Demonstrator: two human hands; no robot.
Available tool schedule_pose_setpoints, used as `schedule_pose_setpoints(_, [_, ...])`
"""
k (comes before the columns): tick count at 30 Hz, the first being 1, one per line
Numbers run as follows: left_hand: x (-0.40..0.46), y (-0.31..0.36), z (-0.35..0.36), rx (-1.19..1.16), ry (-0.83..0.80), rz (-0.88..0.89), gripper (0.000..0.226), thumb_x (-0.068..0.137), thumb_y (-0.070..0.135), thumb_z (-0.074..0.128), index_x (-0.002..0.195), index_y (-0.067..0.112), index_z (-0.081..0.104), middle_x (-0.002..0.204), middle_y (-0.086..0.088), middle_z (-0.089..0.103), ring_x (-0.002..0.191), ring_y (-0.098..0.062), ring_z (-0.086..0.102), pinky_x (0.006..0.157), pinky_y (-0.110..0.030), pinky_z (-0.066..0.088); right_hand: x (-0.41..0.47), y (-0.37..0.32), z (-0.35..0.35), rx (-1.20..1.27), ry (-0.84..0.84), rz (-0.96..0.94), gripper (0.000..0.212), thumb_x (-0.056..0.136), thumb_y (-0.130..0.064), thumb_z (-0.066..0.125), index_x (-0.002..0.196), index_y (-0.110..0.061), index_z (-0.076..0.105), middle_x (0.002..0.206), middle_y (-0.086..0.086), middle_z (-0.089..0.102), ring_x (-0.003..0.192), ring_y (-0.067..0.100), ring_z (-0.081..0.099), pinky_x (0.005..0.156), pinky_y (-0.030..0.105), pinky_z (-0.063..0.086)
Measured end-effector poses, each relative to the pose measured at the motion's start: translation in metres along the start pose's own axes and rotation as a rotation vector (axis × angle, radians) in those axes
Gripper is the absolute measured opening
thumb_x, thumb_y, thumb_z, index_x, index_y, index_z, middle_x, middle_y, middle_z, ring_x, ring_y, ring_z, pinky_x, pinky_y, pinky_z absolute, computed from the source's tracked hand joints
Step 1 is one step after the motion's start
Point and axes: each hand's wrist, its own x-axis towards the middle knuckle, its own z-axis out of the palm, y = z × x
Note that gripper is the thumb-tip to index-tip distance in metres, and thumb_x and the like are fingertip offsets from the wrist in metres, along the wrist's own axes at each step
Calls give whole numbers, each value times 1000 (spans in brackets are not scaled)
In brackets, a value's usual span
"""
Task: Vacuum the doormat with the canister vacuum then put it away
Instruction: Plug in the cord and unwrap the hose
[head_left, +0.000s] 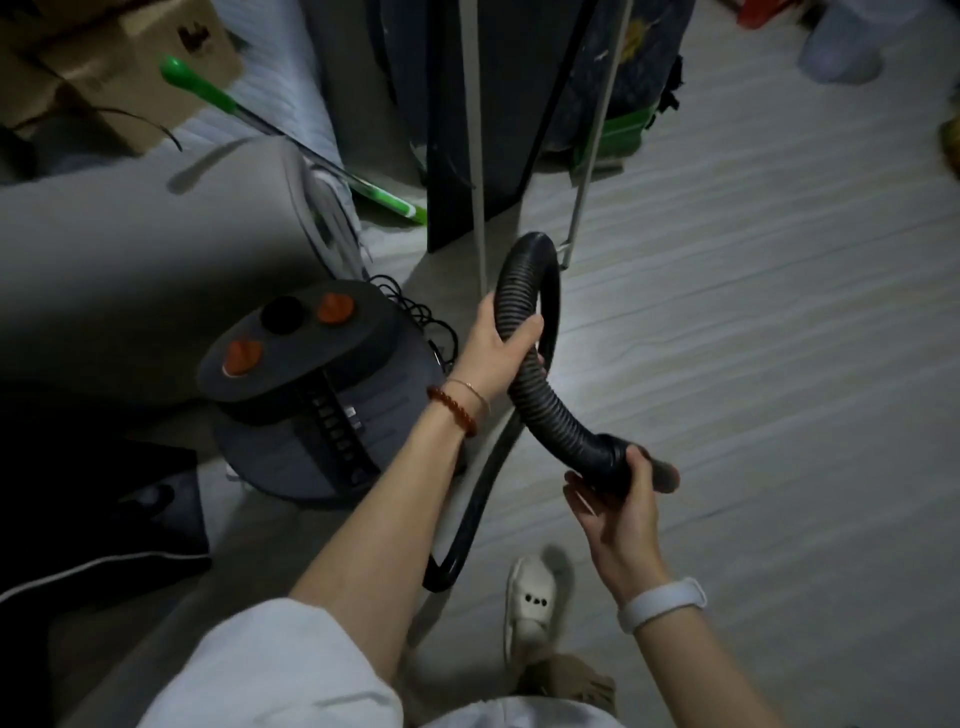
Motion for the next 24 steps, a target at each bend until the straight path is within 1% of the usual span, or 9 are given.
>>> schedule_pose_setpoints(3, [-29, -21, 27, 65, -44, 26, 41, 89, 10, 57, 126, 14, 37, 78, -3, 50, 59, -18, 52, 61, -36, 52, 9, -4, -43, -329, 71, 101, 24, 92, -35, 49, 95, -13, 59, 81, 11, 62, 68, 23, 57, 60, 28, 44])
schedule_pose_setpoints(5, [-50, -34, 35, 72, -39, 49, 40, 83, 16, 63, 115, 25, 41, 80, -1, 51, 62, -16, 52, 63, -35, 51, 15, -3, -70, -583, 80, 58, 32, 92, -28, 49, 117, -9, 53, 74, 8, 57, 65, 21, 52, 60, 28, 41])
schedule_pose_setpoints(8, [-84, -58, 25, 152, 25, -4, 54, 84, 13, 65, 129, 26, 39, 90, 3, 57, 74, -13, 56, 74, -31, 51, 16, -11, -90, -860, 77, -256, 54, 92, -15, 50, 141, -10, 27, 119, 10, 50, 100, 23, 50, 84, 37, 42])
schedule_pose_setpoints(11, [-128, -78, 6, 189, 36, -74, 61, 83, 8, 65, 136, 20, 38, 94, 4, 59, 74, -9, 59, 69, -25, 53, 12, -18, -82, -1117, -169, -671, 65, 90, -8, 51, 146, -14, 17, 144, 9, 33, 126, 22, 40, 103, 34, 37])
schedule_pose_setpoints(13, [-154, -87, -5, 195, 21, -73, 60, 83, 5, 65, 133, 25, 38, 93, 11, 58, 71, 4, 59, 65, -14, 52, 13, -15, -72, -1393, -383, -968, 72, 87, -6, 55, 146, -12, 16, 150, 10, 26, 136, 23, 29, 112, 35, 27])
schedule_pose_setpoints(16, [-201, -101, -24, 228, 16, -57, 63, 81, 6, 67, 133, 26, 38, 110, 8, 56, 94, 1, 56, 86, -17, 48, 4, 2, -61, -1675, -636, -1272, 85, 77, -7, 67, 145, -15, 16, 150, 18, 26, 136, 31, 30, 110, 43, 31])
schedule_pose_setpoints(18, [-239, -113, -31, 211, 4, -67, 62, 80, 7, 68, 132, 25, 40, 109, 3, 57, 92, -6, 55, 88, -25, 46, -6, 16, -59, -1736, -755, -1373, 89, 74, -8, 71, 144, -17, 16, 148, 20, 27, 135, 35, 30, 108, 52, 33])
schedule_pose_setpoints(20, [-284, -130, -34, 163, 33, -70, 57, 80, 8, 68, 127, 30, 43, 101, 5, 59, 79, 0, 55, 81, -21, 48, -21, 37, -65, -1799, -809, -1380, 87, 73, -8, 70, 144, -16, 20, 148, 19, 28, 136, 36, 28, 108, 57, 30])
schedule_pose_setpoints(24, [-360, -173, -42, 136, 202, -147, 45, 83, 20, 66, 125, 28, 51, 93, 11, 61, 68, 3, 57, 67, -17, 46, -47, 81, -86, -1945, -934, -1347, 57, 74, -15, 71, 127, -10, 49, 132, 14, 50, 128, 35, 42, 110, 56, 25])
